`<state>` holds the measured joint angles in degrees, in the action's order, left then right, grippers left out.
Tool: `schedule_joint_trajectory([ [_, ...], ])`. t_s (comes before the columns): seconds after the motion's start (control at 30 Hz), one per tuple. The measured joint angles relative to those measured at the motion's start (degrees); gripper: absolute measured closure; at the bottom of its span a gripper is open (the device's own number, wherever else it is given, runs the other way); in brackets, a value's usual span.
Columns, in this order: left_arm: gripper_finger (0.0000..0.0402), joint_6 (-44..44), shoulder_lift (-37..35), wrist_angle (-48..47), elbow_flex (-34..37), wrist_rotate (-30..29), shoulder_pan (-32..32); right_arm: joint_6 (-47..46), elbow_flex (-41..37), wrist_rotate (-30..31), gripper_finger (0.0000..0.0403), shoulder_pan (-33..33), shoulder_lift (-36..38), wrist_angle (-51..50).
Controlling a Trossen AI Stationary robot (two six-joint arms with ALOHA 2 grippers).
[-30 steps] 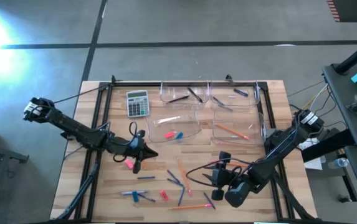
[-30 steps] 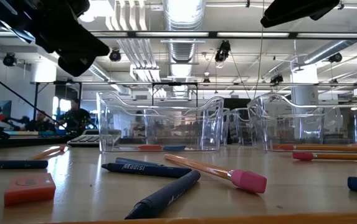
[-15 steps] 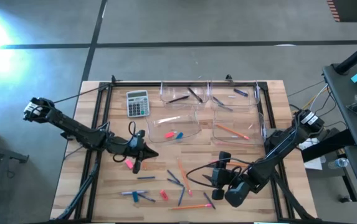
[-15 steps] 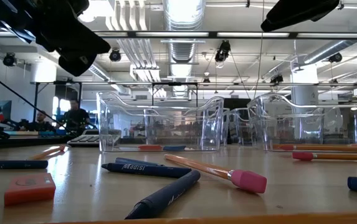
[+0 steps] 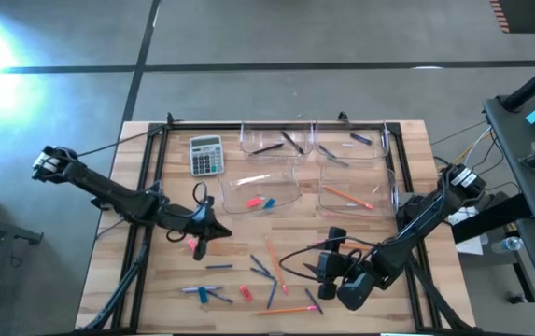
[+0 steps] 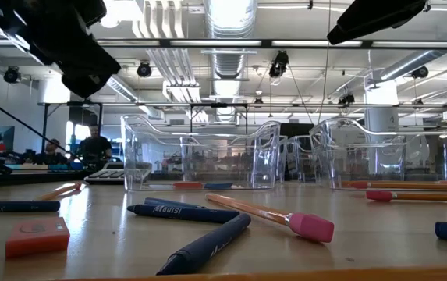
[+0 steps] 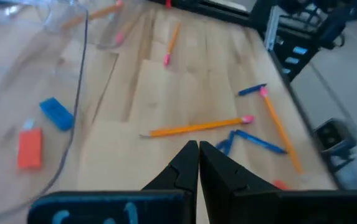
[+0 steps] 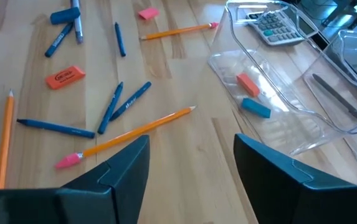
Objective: Sort crayons/erasers/pens/pencils in bins
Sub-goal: Put the pink eraser into the bottom left transparent bin
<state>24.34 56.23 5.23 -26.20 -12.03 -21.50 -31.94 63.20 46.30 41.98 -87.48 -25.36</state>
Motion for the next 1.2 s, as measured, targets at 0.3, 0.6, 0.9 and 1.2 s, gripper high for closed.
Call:
schedule_joint_trajectory([
  [0.3,0.0402,10.79,-9.14,-30.81,-7.32,-5.46,-0.04,0.0,-0.02,-0.24,0.0177,0.0,0.02,-0.07],
  [0.6,0.0402,18.94,-1.8,-48.71,-12.74,2.49,0.0,-1.12,-0.3,-0.24,0.0177,0.0,0.04,0.21],
  [0.9,0.0402,20.27,8.22,-49.65,-13.31,13.99,-0.04,-1.46,-0.87,-0.23,0.0177,0.0,0.04,0.22],
  [1.2,0.0402,30.43,12.82,-80.43,-27.62,9.78,-2.47,2.16,-0.87,-0.2,0.0177,0.0,0.04,0.35],
])
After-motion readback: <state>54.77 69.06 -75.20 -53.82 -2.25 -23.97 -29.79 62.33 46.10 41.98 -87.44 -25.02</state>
